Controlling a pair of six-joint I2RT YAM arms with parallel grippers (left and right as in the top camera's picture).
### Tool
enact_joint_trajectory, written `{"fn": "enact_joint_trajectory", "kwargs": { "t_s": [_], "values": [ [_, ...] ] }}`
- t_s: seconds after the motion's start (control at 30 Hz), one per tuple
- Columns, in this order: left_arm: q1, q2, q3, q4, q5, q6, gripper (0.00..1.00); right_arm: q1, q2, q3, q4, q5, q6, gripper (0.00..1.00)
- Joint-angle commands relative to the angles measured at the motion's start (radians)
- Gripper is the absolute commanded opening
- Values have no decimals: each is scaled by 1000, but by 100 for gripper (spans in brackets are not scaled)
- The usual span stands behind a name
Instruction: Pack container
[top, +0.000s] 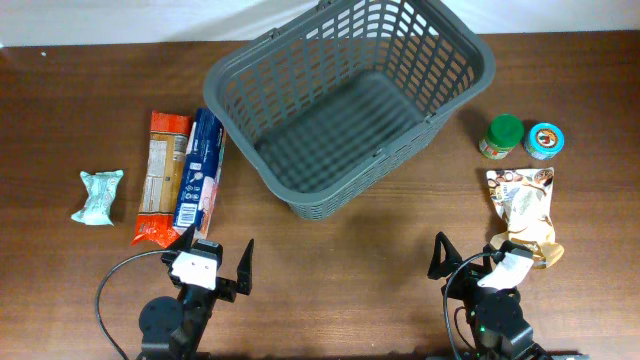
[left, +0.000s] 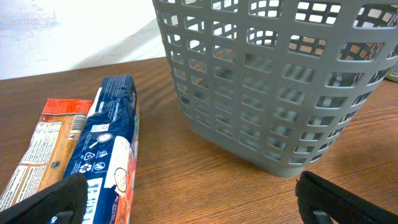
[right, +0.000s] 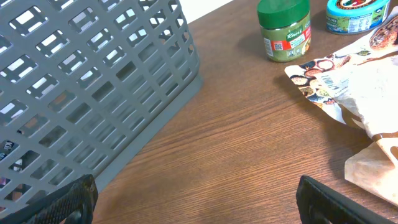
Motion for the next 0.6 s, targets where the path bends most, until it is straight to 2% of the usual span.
{"fn": "enact_joint_trajectory", "kwargs": {
  "t_s": [0.0,0.3,0.43,0.57],
  "values": [
    [5,-10,-8,3,-11,-6,99,-6,-7,-8,0,5,5,99],
    [5,-10,-8,3,-11,-6,99,-6,-7,-8,3,32,5,99],
    [5,-10,-8,2,-5,-6,99,-6,-6,-8,-8,-112,5,99],
    [6,-2,35,69,-26,-14,99,-6,1,17,-42,-134,4,99]
  ]
}}
